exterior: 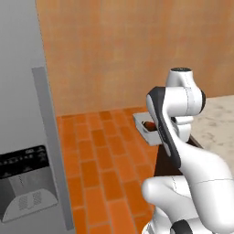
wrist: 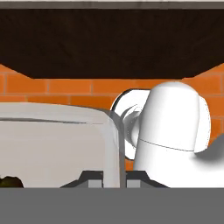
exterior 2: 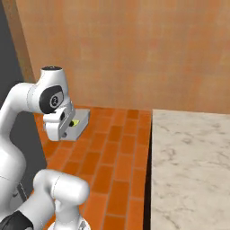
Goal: Take the meat container that has the shrimp and place it on the second highest rack of the freezer. Then take the vegetable container that has the bell pepper and lemon wedge and place it on the highest rack of the freezer.
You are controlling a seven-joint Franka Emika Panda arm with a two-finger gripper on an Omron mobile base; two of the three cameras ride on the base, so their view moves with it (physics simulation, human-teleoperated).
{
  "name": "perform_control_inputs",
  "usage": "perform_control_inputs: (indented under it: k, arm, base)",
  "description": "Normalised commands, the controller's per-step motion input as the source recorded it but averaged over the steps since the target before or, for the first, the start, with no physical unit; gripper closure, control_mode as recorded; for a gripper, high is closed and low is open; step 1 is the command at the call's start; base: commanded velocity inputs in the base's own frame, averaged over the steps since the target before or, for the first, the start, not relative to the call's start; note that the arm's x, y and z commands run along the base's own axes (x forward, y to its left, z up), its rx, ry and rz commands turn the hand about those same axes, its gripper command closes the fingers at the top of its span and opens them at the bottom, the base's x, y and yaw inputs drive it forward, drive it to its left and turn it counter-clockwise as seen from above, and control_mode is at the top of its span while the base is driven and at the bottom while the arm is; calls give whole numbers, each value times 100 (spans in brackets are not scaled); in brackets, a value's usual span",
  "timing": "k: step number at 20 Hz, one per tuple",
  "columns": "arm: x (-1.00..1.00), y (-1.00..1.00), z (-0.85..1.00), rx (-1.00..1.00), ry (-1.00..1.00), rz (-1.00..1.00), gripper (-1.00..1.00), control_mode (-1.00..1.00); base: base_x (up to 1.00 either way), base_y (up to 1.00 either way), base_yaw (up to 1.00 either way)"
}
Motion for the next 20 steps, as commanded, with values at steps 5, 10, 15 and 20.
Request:
perform_control_inputs:
  k: [5, 10, 15, 20]
  arm:
    - [0, 0, 0, 0, 0, 0, 100, 100]
    - [0, 0, 0, 0, 0, 0, 100, 100]
    - [0, 0, 0, 0, 0, 0, 100, 100]
    - [0, 0, 0, 0, 0, 0, 100, 100]
  base:
    - [100, -22, 10]
    - [98, -27, 8]
    - [94, -29, 10]
    - [61, -23, 26]
